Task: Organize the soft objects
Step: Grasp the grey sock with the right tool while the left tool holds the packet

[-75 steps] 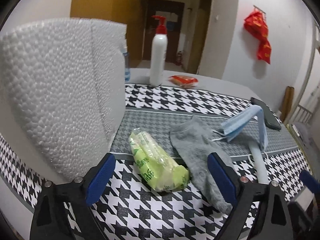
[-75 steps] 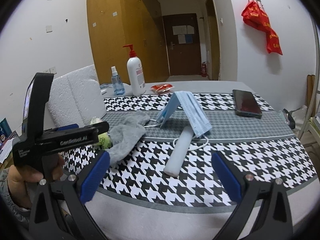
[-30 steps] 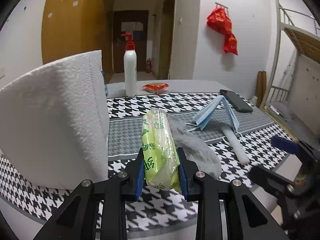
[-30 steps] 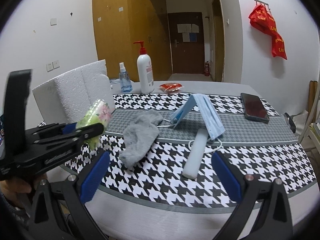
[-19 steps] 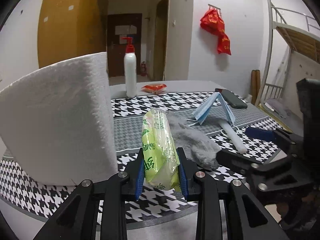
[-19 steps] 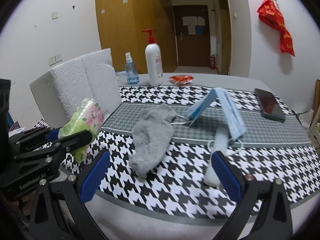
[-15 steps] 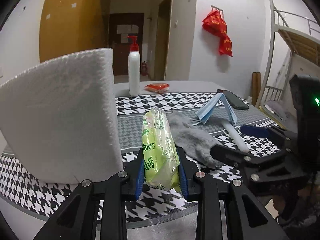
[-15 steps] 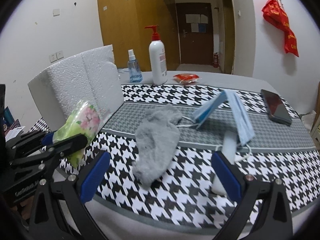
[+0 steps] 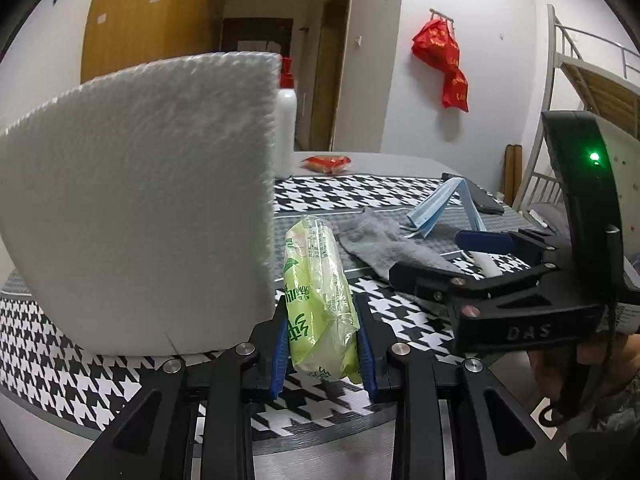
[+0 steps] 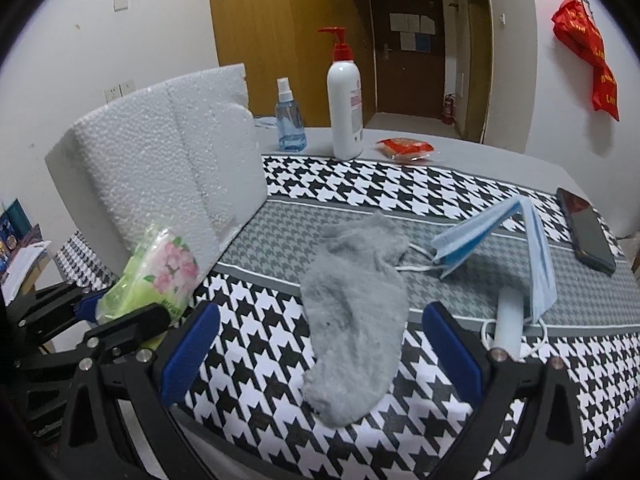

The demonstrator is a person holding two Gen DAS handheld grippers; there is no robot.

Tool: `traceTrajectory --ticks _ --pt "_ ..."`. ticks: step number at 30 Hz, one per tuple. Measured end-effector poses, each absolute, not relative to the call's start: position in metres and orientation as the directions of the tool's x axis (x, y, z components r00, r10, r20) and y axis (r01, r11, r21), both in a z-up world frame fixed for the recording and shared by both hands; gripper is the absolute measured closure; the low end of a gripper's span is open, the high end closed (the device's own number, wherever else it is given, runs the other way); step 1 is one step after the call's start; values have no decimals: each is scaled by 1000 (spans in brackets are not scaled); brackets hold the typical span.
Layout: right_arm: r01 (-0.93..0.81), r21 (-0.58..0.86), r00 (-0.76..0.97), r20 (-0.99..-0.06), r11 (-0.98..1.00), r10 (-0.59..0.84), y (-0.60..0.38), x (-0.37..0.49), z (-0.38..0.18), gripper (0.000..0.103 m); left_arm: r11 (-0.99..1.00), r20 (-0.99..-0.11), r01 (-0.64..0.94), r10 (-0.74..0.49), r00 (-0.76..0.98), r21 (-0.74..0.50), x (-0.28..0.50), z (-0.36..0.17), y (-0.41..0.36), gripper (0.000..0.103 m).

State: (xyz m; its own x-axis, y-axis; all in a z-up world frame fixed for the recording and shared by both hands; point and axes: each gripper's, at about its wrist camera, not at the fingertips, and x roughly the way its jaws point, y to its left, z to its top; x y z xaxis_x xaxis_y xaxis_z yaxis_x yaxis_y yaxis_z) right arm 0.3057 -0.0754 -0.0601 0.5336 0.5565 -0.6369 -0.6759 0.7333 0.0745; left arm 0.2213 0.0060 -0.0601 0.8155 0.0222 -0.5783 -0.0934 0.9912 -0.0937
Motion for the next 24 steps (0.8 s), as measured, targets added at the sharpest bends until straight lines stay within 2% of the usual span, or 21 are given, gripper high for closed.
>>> traceTrajectory --ticks 13,22,23,24 --pt "-619 33 523 -728 785 443 -56 328 -83 47 991 -570 -41 -38 821 -124 209 -59 21 72" --pt "-602 0 532 -746 799 401 -49 328 -86 60 989 -560 -21 -66 826 -148 190 -53 29 72" --pt "-595 -8 538 -746 804 391 -48 328 -85 64 989 -557 -21 -66 828 -149 189 -52 28 72" --pt "-591 -9 541 -746 807 388 -49 328 -85 80 988 -553 -19 -69 830 -153 186 -50 29 72"
